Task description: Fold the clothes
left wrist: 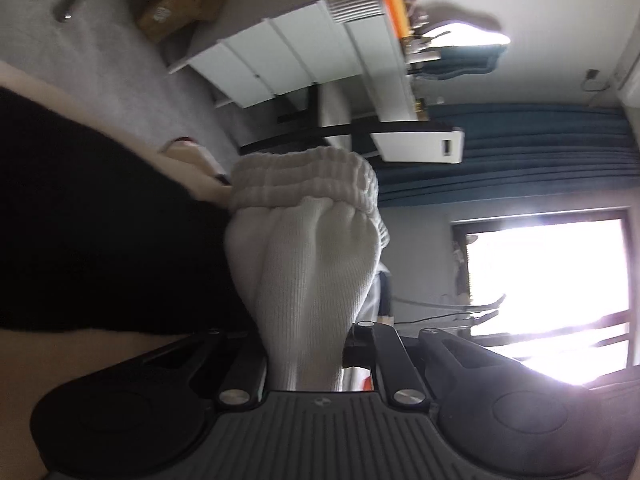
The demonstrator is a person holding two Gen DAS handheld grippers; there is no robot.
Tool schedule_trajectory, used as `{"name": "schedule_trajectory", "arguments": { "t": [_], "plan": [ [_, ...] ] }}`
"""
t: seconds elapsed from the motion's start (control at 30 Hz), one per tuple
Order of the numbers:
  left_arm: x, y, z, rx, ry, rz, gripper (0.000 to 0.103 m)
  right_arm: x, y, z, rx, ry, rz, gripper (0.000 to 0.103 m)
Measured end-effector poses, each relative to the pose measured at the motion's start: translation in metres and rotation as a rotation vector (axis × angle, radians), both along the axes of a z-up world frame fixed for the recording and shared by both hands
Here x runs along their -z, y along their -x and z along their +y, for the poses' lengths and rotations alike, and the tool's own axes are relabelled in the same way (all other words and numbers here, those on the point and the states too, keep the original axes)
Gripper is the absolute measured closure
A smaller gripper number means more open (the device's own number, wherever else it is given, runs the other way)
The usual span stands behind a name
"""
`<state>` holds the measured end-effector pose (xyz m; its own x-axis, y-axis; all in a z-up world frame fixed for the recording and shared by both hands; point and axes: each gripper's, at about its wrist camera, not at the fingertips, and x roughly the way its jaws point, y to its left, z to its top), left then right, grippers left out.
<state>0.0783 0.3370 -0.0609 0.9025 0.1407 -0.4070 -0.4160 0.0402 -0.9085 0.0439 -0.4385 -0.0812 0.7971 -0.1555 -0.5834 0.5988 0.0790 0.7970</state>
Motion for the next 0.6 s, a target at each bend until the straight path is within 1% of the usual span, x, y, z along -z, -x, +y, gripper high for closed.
{"name": "schedule_trajectory", "arguments": {
  "t": [0.03,0.07,0.13,0.2,0.23,0.27,0.3,0.33,0.37,0.4,0.43,0.47,0.5,0.53,0.57,0.6],
  "plan": [
    [0.002,0.003,0.003,0.013,0.007,0.012,0.092,0.007,0.003,-0.004,-0.002,-0.038,0.002,0.082],
    [0.003,0.008,0.006,0.03,0.007,0.017,0.091,0.012,0.004,-0.007,-0.014,-0.056,0.007,0.081],
    [0.005,0.015,0.011,0.062,0.005,0.023,0.091,0.013,0.003,-0.008,-0.047,-0.042,0.027,0.08],
    [0.004,0.022,0.011,0.071,0.013,0.034,0.088,0.012,0.004,-0.007,-0.062,-0.035,0.035,0.078],
    [0.004,0.025,0.01,0.085,0.015,0.043,0.084,0.011,0.004,-0.007,-0.064,-0.039,0.032,0.077],
    [0.005,0.029,0.01,0.099,0.016,0.052,0.079,0.011,0.005,-0.007,-0.067,-0.044,0.028,0.074],
    [0.005,0.033,0.009,0.113,0.018,0.062,0.078,0.012,0.006,-0.007,-0.072,-0.049,0.03,0.072],
    [0.005,0.037,0.008,0.127,0.02,0.071,0.076,0.013,0.009,-0.007,-0.077,-0.06,0.035,0.068],
    [0.006,0.04,0.007,0.142,0.021,0.08,0.071,0.017,0.011,-0.007,-0.077,-0.079,0.033,0.065],
    [0.006,0.044,0.006,0.156,0.023,0.09,0.068,0.02,0.015,-0.005,-0.069,-0.104,0.022,0.062],
    [0.006,0.048,0.006,0.17,0.024,0.099,0.065,0.023,0.02,-0.002,-0.059,-0.13,0.009,0.057],
    [0.002,0.052,0.003,0.191,0.003,0.118,0.056,0.024,0.022,0.0,-0.054,-0.143,-0.003,0.05],
    [-0.002,0.058,-0.001,0.208,-0.024,0.13,0.051,0.025,0.023,0.003,-0.052,-0.151,-0.015,0.046],
    [-0.007,0.065,-0.006,0.219,-0.053,0.134,0.042,0.023,0.02,0.004,-0.065,-0.144,-0.022,0.039],
    [-0.012,0.071,-0.011,0.23,-0.082,0.138,0.039,0.022,0.017,0.004,-0.084,-0.132,-0.028,0.031],
    [-0.017,0.078,-0.015,0.238,-0.121,0.139,0.038,0.019,0.013,0.005,-0.105,-0.116,-0.032,0.028]
  ]
}}
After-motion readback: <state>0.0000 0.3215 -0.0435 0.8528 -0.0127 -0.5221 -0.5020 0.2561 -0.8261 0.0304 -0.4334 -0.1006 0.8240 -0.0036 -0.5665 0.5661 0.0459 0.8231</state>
